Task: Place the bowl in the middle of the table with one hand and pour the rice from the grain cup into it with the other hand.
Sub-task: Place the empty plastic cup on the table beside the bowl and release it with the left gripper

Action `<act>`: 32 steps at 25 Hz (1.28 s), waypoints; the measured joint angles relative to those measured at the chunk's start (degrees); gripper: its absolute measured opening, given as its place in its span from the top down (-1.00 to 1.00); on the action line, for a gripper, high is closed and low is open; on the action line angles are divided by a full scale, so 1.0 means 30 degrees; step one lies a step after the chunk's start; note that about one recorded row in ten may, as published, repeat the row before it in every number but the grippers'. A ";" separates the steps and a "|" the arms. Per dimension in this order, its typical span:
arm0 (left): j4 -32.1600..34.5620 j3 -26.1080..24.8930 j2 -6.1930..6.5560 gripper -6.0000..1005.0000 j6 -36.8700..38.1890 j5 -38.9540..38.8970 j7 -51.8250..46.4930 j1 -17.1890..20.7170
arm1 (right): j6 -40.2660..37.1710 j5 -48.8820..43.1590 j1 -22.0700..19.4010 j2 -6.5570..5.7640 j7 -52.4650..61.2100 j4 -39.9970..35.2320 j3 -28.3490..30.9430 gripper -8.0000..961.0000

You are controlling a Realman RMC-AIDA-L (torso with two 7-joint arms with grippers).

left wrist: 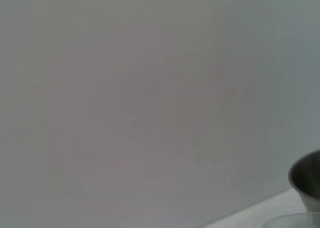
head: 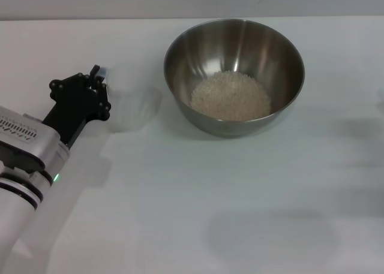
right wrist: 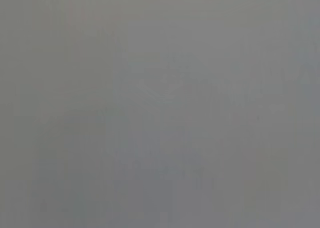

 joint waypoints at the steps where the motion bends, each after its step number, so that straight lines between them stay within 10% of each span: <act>1: 0.0134 0.0131 0.0002 0.89 -0.0067 0.0007 -0.0003 0.0035 | -0.0015 0.0000 0.0049 0.0001 -0.0004 0.0000 -0.0001 -0.63; 25: 0.0878 0.0638 0.0021 0.88 -0.0499 0.0033 -0.0958 0.0141 | -0.0504 -0.0044 0.0236 0.0001 -0.0021 0.0009 -0.0147 -0.63; 32: 0.0714 0.0715 0.0078 0.39 -0.0465 0.0062 -0.0970 0.0646 | -0.0496 -0.0045 0.0219 0.0001 -0.0020 0.0010 -0.0126 -0.63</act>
